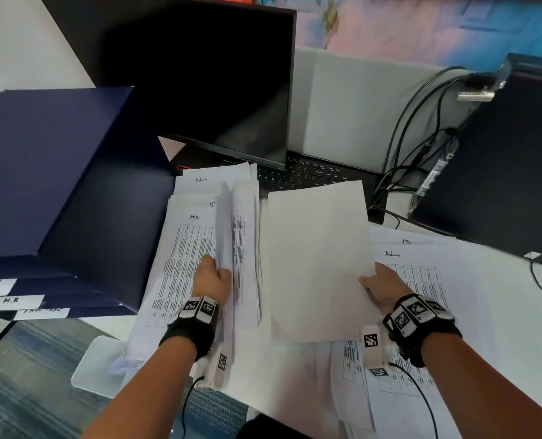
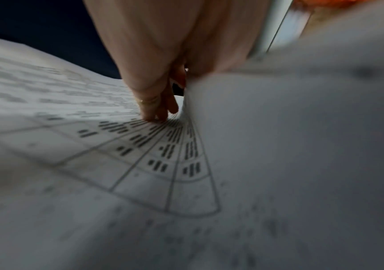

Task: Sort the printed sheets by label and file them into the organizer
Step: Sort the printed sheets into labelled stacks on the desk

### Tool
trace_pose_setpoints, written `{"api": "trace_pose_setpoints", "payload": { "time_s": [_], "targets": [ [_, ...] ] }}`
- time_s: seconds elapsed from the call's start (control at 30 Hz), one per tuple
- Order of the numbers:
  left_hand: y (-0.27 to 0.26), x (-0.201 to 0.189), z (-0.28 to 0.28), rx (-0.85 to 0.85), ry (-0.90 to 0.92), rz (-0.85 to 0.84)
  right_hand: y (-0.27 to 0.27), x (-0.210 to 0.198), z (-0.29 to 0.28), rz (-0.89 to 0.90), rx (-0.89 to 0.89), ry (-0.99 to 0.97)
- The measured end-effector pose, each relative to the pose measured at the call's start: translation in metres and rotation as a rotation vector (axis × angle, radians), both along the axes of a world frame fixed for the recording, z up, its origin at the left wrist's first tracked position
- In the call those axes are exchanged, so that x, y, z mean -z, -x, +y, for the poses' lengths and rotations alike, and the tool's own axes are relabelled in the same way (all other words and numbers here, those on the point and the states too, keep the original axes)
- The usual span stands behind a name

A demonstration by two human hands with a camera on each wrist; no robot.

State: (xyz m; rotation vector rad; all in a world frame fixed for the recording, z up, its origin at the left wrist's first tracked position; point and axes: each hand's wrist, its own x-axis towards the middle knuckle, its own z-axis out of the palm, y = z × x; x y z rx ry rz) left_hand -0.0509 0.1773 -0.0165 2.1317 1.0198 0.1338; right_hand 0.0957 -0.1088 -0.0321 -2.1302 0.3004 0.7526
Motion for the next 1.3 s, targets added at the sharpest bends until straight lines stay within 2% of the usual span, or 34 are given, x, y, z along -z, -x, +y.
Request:
{"api": "trace_pose_setpoints", "payload": {
  "time_s": [0.07,0.13,0.23,0.3,0.43,0.57,0.73,0.9,1.0,1.1,1.3],
  "targets": [
    [0.006,-0.001,0.001,0.007,0.007,-0.077,0.000,-0.001,0.003,0.003,0.029,-0.021],
    [0.005,0.001,0.003,0.128,-0.070,-0.084,-0.002,0.004,0.005,0.007,0.030,-0.025],
    [-0.008,0.002,0.000,0.273,-0.192,0.100,-0.002,0.005,0.008,0.019,0.054,-0.032],
    [-0.018,-0.003,-0.008,0.269,-0.209,0.199,-0.003,0.006,0.008,0.018,0.055,-0.017],
    [-0.036,0.000,-0.022,0.286,-0.289,0.546,-0.001,0.005,0.008,0.022,0.041,-0.003],
    [-0.043,0.006,-0.028,0.242,-0.320,0.583,-0.001,0.002,0.007,0.009,0.020,0.025],
    [-0.038,-0.009,-0.014,0.340,-0.295,0.500,-0.002,0.004,0.003,0.013,-0.010,0.005],
    [-0.015,-0.006,0.011,0.377,-0.121,0.331,-0.025,0.057,-0.018,0.003,-0.031,-0.022],
    [-0.004,-0.004,0.020,0.357,-0.076,0.259,-0.014,0.032,-0.009,0.010,-0.015,-0.020],
    [0.006,-0.001,0.023,0.277,0.031,0.113,-0.007,0.019,-0.004,0.021,-0.007,-0.023],
    [0.017,0.000,0.027,0.125,0.217,-0.014,-0.004,0.011,0.000,0.042,0.033,-0.060]
  ]
}}
